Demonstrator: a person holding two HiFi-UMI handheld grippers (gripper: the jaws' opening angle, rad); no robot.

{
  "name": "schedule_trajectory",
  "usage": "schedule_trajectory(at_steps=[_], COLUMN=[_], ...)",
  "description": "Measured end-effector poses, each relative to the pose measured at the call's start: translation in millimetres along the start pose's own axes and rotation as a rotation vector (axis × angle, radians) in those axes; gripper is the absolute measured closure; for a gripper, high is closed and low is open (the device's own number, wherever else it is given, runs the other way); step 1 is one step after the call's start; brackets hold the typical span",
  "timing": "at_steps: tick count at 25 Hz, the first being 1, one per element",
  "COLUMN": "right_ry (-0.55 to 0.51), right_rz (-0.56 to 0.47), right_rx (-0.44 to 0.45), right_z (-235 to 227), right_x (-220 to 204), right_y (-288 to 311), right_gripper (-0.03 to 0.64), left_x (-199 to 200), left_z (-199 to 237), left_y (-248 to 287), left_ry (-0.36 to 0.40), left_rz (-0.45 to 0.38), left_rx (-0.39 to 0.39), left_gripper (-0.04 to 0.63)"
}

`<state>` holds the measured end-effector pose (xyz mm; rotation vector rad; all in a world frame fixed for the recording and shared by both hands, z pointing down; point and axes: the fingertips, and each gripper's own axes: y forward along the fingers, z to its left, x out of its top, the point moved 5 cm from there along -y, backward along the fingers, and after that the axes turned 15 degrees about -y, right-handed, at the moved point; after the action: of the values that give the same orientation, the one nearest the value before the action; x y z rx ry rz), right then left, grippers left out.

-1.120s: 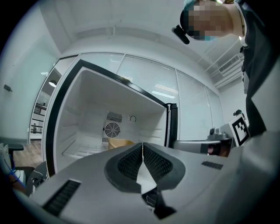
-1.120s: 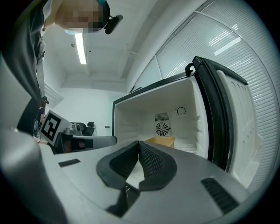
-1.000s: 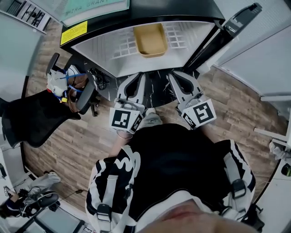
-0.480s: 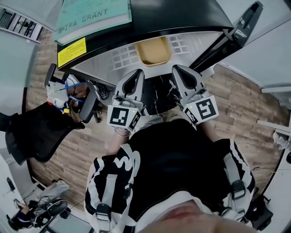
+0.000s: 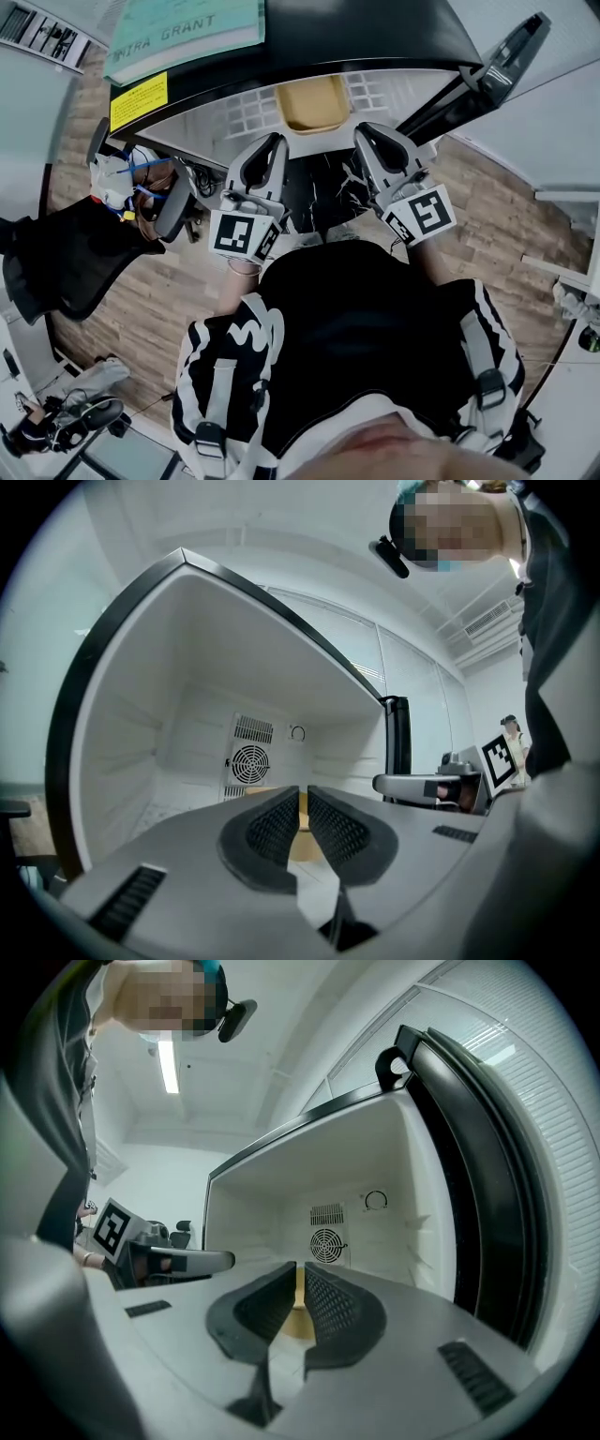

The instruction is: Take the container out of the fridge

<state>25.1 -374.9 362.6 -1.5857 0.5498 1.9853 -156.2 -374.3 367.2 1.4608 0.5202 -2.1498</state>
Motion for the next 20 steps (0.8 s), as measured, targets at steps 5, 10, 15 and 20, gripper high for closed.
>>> schedule_trajectory(at_steps=[5, 10, 15, 20], right_ry=[-0.006, 0.012, -0.024, -0.047], right_rz=[0.022, 0.059, 0.097, 0.123], right_rx=[0.064, 0.131, 0.157, 0.178], right_z=[-3.1, -0.7, 0.4, 1.3], right_x=[-8.5, -26.5, -39.8, -48.6], right_y=[3.2, 14.4, 26.5, 36.8], right_gripper=[0.479, 0.377, 0.358, 0.351], left_x=[-7.8, -22.8, -35.2, -44.3], left_z=[1.5, 6.4, 10.3, 13.9], left_y=[3.0, 7.6, 16.6, 26.8], left_ry=[-0.019, -0.018, 0.005, 0.024], left_rz=[0.02, 0.054, 0.1, 0.137], left_rx=[0.01, 0.005, 0.014, 0.017], left_gripper=[0.456, 0.395, 0.367, 0.348])
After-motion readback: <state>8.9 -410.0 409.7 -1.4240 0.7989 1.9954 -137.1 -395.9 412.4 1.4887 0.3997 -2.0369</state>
